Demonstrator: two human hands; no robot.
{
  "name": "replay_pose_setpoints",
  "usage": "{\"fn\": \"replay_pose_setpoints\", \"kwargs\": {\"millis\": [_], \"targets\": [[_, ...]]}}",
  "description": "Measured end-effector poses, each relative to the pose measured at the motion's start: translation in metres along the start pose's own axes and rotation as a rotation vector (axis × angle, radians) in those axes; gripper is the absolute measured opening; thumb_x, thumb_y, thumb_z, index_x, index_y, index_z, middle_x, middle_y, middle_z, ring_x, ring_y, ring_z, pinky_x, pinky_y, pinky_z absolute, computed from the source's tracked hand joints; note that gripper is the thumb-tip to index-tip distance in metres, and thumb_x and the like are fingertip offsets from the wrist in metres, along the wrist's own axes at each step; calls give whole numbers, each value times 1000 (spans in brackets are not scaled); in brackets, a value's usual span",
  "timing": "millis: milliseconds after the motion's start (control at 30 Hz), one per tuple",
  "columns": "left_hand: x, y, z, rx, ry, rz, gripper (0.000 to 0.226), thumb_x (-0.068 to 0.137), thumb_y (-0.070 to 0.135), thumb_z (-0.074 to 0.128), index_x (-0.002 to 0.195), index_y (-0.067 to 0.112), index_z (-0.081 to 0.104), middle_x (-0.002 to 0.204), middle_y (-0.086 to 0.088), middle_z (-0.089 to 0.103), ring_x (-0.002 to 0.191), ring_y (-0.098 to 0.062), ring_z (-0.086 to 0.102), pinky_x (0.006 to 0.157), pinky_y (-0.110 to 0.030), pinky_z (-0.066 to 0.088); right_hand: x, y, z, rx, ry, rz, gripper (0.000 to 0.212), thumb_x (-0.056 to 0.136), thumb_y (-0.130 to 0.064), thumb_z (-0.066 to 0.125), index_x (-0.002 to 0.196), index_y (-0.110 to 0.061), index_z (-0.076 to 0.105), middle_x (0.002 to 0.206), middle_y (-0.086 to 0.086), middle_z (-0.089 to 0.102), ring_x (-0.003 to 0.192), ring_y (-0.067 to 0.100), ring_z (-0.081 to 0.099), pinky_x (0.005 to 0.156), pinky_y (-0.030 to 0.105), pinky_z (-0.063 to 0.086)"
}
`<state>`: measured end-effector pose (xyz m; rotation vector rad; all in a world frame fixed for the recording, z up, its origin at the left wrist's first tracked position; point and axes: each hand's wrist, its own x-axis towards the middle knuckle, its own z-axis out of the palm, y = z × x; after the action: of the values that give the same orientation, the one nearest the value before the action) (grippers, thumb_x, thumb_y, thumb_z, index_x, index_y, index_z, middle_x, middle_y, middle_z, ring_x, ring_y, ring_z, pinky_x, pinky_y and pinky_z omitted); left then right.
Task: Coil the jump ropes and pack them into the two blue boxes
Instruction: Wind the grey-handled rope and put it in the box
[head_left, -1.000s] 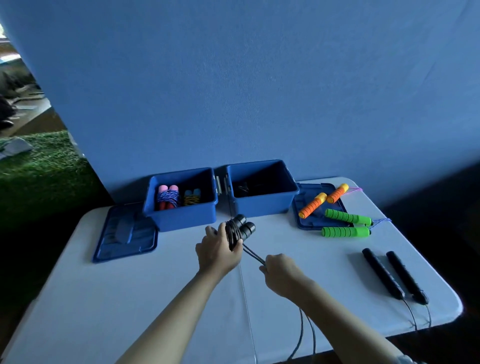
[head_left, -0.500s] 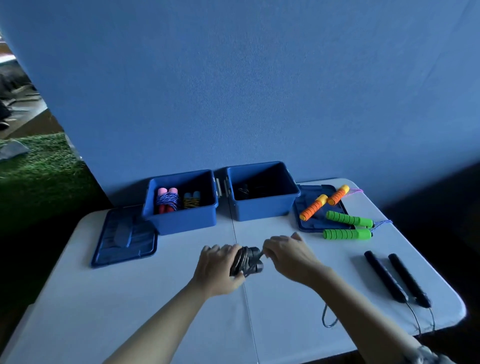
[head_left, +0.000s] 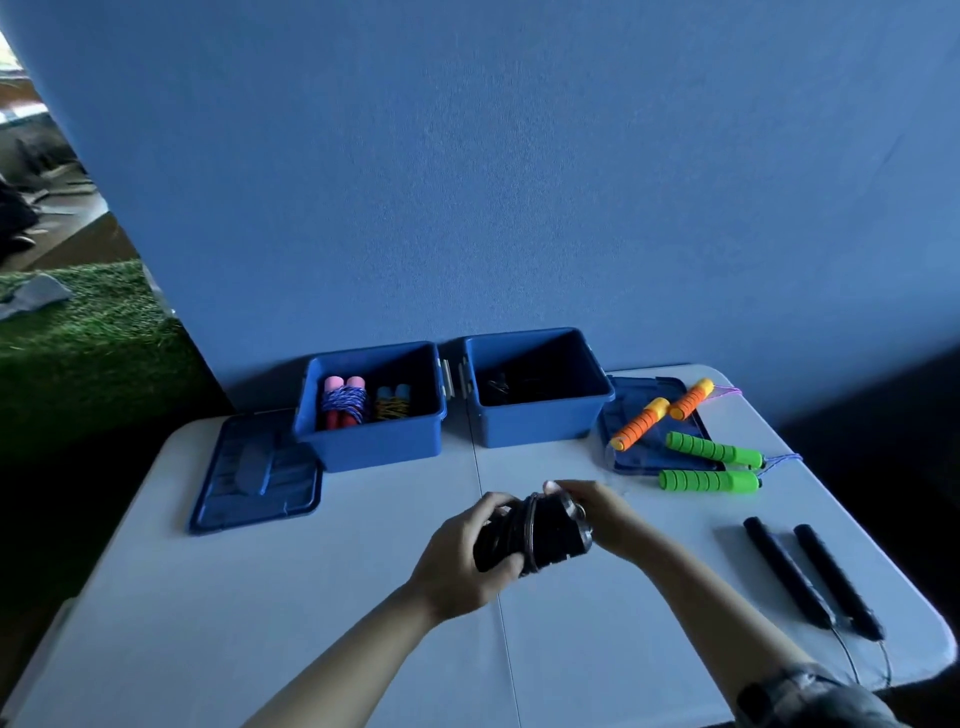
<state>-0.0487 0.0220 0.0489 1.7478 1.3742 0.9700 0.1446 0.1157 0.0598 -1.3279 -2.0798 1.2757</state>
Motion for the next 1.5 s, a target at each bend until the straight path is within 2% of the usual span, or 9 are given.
{"fn": "replay_pose_setpoints", "kwargs": {"millis": [167,300,433,700,867,967,1300,1433,1500], "targets": [[7,-1,-2,-26,61,-144,46,65,57,72,106,43,58,97,17,65,87,-2,63,77,-25,51,0,16,18,-193,-11,221,29,79,-10,52,55,-24,45,58,-11,49,62,9,43,56,23,34],[17,-10,-10,127,238,-259,59,61,73,62,113,45,59,101,22,65,94,7,60,84,-24,51,-10,15,32,-125,64,194,29,94,-15,45,69,-25,55,57,-8,53,47,4,46,50,17,37],[25,-21,-9,193,402,-304,57,66,75,54,112,43,60,96,21,65,92,3,60,79,-29,53,-17,-1,53,-16,51,187,19,95,-18,47,88,-6,60,55,-4,56,44,7,53,55,20,44],[40,-33,1,419,633,-397,72,71,75,44,123,29,59,98,-1,63,89,-25,65,70,-33,50,-30,-22,81,138,-23,286,20,93,-14,44,88,-3,59,51,0,56,39,11,53,49,22,45],[37,-55,-2,755,458,-264,64,75,66,45,115,21,65,86,-4,62,62,-29,64,58,-34,46,-36,-24,71,-353,-30,190,27,94,-25,37,87,-8,56,75,13,67,60,26,60,62,32,48],[36,-61,1,821,403,-251,59,74,64,45,112,23,65,84,-4,63,58,-30,64,57,-34,46,-38,-30,61,-501,-100,140,18,92,-18,36,83,-9,48,81,13,57,67,31,55,55,32,40],[37,-56,7,891,266,-382,57,75,58,51,127,35,47,113,3,59,91,-28,62,76,-35,35,-33,-34,28,-790,-114,61,9,80,-6,46,82,-2,54,86,17,53,80,40,56,58,27,32],[41,-65,3,889,288,-282,61,65,56,58,117,26,61,98,-3,65,70,-33,63,66,-35,34,-30,-30,20,-791,-154,49,4,79,-8,45,76,-7,48,71,11,44,66,35,43,46,23,24],[42,-68,-2,934,283,-262,62,63,57,61,117,26,63,97,-2,65,67,-32,63,66,-36,36,-29,-28,16,-776,-139,28,12,84,-11,44,88,-6,54,77,9,51,73,36,54,48,24,30]]}}
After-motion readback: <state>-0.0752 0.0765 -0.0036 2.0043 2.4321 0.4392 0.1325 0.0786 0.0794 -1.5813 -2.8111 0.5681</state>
